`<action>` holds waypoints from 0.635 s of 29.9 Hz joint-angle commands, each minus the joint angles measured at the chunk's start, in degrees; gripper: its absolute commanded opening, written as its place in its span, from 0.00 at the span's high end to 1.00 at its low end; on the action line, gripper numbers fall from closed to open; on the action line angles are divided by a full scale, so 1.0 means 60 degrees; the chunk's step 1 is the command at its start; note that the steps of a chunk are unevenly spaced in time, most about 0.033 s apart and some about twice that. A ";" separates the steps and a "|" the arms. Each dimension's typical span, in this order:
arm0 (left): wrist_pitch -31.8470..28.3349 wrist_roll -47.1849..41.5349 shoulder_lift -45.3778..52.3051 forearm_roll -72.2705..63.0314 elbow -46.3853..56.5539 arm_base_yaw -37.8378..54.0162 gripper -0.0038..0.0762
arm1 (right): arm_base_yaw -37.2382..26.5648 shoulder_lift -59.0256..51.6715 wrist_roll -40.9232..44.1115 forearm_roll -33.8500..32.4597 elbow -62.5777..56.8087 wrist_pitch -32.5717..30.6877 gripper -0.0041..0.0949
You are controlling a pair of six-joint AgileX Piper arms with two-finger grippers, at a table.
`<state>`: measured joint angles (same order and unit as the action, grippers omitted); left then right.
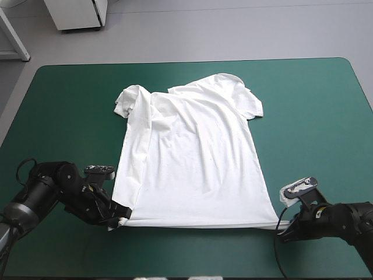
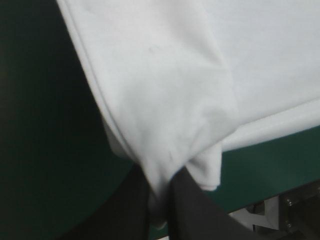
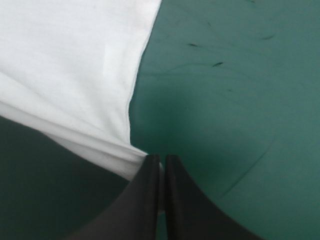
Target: Fold the cloth
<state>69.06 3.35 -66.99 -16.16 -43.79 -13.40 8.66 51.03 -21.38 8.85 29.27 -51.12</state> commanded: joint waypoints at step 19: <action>0.0797 0.0015 0.2102 -0.1301 -0.1320 0.0042 0.46 | 0.0022 -0.0125 0.0681 0.0606 0.3421 -0.3140 0.44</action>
<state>70.30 4.03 -57.08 -19.54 -47.59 -13.12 8.93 50.98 -17.91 12.18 45.31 -69.01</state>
